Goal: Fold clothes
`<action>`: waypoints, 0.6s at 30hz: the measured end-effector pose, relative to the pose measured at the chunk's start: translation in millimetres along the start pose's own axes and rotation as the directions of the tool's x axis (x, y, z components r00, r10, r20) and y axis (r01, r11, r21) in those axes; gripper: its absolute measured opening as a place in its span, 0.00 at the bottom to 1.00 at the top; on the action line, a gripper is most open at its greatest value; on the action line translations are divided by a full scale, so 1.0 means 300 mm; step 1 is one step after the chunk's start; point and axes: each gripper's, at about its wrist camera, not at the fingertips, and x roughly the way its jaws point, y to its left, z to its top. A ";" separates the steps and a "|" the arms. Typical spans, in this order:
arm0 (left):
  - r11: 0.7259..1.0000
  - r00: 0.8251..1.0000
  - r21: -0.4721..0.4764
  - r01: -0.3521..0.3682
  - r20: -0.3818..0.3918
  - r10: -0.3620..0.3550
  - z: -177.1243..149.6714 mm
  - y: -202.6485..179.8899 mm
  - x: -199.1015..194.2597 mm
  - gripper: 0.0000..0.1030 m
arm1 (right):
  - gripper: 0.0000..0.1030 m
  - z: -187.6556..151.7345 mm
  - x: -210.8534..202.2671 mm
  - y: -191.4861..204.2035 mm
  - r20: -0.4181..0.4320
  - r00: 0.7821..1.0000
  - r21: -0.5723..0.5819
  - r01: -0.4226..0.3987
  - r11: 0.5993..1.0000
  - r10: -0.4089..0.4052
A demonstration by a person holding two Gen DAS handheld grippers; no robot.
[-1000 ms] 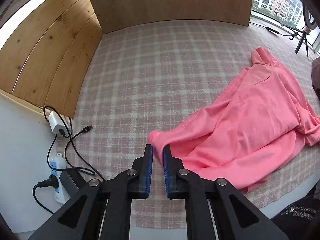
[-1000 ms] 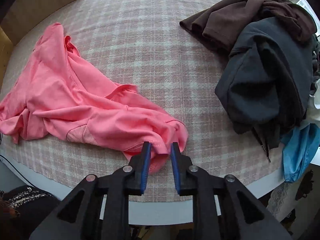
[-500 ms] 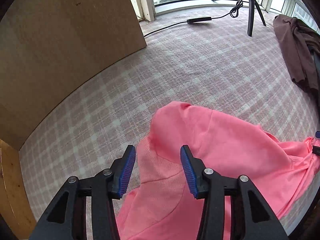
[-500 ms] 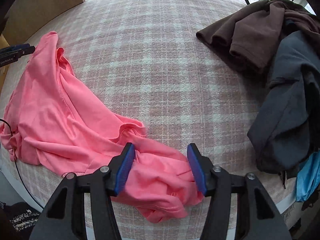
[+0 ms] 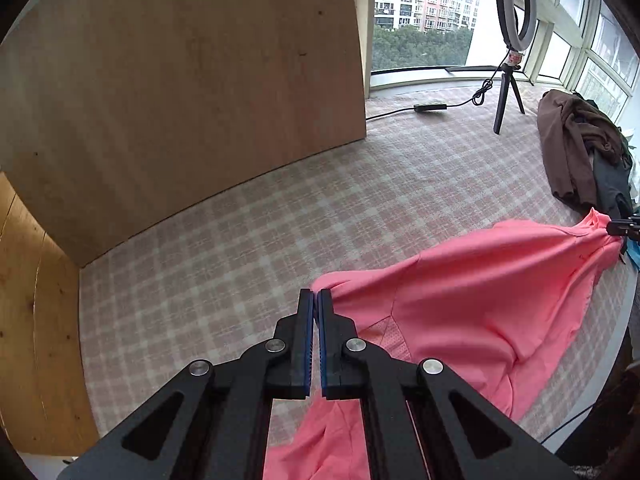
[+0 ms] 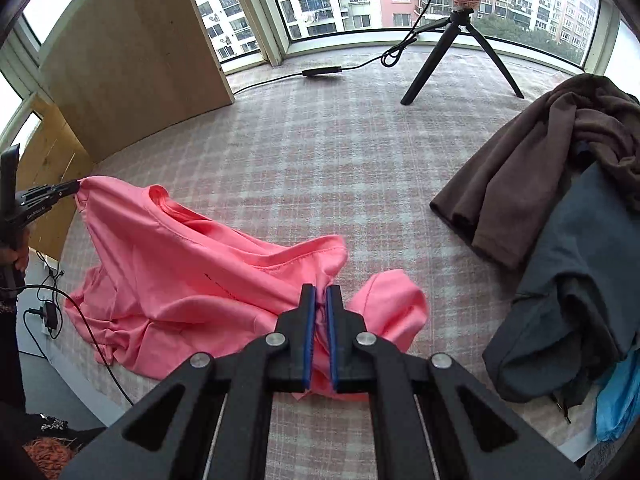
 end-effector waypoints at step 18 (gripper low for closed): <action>0.970 0.983 0.234 0.068 -0.183 -0.024 -0.214 -0.290 0.140 0.35 | 0.56 -0.103 0.242 0.113 -0.181 0.964 -0.214 0.153 0.965 -0.193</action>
